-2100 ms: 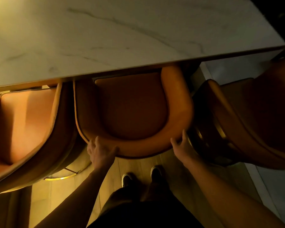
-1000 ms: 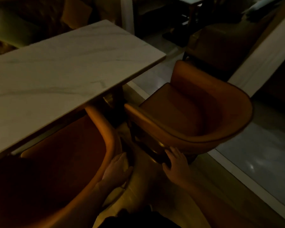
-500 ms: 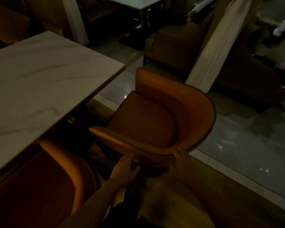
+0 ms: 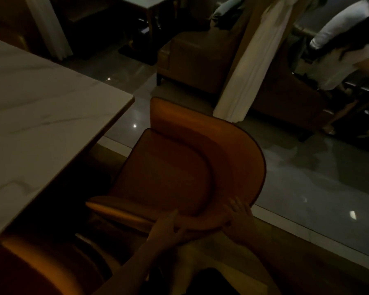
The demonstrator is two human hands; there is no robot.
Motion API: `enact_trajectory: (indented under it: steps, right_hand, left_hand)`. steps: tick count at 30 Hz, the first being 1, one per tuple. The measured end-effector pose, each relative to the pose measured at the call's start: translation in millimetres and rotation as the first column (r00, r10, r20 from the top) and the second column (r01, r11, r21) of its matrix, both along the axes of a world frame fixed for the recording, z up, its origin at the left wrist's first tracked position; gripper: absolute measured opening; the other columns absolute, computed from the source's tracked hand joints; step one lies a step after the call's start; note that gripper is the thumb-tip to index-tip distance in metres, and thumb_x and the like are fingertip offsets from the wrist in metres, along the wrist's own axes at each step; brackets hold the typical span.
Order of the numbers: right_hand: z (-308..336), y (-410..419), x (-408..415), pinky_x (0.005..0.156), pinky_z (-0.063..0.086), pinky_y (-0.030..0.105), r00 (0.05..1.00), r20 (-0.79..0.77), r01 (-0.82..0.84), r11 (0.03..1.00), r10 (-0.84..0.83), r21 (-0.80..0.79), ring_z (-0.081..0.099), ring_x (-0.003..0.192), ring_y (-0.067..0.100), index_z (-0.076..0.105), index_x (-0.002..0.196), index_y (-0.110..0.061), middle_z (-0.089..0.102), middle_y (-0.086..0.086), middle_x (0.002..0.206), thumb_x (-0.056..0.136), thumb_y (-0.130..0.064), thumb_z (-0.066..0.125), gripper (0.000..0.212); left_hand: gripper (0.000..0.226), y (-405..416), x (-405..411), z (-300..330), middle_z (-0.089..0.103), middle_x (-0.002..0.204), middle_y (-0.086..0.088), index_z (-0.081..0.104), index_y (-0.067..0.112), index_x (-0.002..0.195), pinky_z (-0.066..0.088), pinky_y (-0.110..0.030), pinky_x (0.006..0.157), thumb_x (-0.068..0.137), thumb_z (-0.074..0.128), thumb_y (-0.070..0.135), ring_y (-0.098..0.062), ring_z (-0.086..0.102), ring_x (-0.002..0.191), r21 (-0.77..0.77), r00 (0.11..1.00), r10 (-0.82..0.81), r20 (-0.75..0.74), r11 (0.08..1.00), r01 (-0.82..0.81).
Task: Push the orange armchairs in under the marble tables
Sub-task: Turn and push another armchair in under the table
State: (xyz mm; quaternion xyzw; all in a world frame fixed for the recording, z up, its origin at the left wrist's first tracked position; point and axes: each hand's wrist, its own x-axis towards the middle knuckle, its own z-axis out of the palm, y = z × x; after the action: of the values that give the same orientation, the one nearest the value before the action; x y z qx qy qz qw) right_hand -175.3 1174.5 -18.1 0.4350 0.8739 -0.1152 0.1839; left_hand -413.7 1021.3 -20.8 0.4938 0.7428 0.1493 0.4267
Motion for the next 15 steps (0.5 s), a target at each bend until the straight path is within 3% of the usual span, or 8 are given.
enact_trajectory:
  steps: [5, 8, 11, 15]
  right_hand:
    - [0.4, 28.2, 7.6, 0.118, -0.012, 0.050, 0.996, 0.083, -0.029, 0.999, 0.031, -0.025, -0.009, 0.152, 0.028, 0.017, 0.156, -0.026, 0.002, 0.007, 0.166, 0.094, -0.051, 0.046, 0.073]
    - [-0.4, 49.7, 13.2, 0.118, -0.013, 0.051, 0.989, 0.122, -0.082, 0.994, 0.090, -0.066, -0.011, 0.152, 0.030, 0.015, 0.157, -0.024, 0.002, 0.007, 0.166, 0.094, -0.052, 0.048, 0.076]
    - [-1.9, 74.1, 19.7, 0.118, -0.011, 0.053, 0.980, 0.131, -0.135, 0.983, 0.151, -0.121, -0.008, 0.152, 0.031, 0.017, 0.157, -0.023, 0.005, 0.007, 0.166, 0.093, -0.054, 0.048, 0.077]
    - [-7.2, 107.5, 35.3, 0.118, -0.010, 0.053, 0.960, 0.128, -0.227, 0.959, 0.249, -0.168, -0.003, 0.152, 0.030, 0.026, 0.154, -0.022, 0.015, 0.003, 0.164, 0.093, -0.053, 0.047, 0.071]
  left_hand:
    - [0.068, 27.6, 3.8, -1.9, 0.024, 0.159, -0.003, 0.020, 0.020, 0.154, 0.024, -0.030, 0.114, 0.098, 0.051, 0.044, -0.019, 0.024, 0.145, 0.001, 0.998, -0.062, 0.012, 0.998, 0.062]
    - [0.061, 47.7, 8.9, -1.7, 0.031, 0.156, -0.001, 0.028, 0.022, 0.151, 0.024, -0.021, 0.105, 0.098, 0.052, 0.040, -0.015, 0.031, 0.139, -0.013, 0.997, -0.031, 0.076, 0.999, 0.032]
    - [0.058, 68.1, 17.4, -2.7, 0.039, 0.149, 0.000, 0.036, 0.022, 0.147, 0.030, -0.026, 0.104, 0.096, 0.055, 0.041, -0.019, 0.038, 0.137, -0.038, 0.993, -0.002, 0.119, 0.999, 0.006]
    - [0.056, 92.3, 40.3, -4.9, 0.042, 0.149, 0.003, 0.036, 0.027, 0.147, 0.033, -0.029, 0.108, 0.097, 0.053, 0.045, -0.013, 0.041, 0.133, -0.056, 0.993, 0.008, 0.114, 0.998, -0.002]
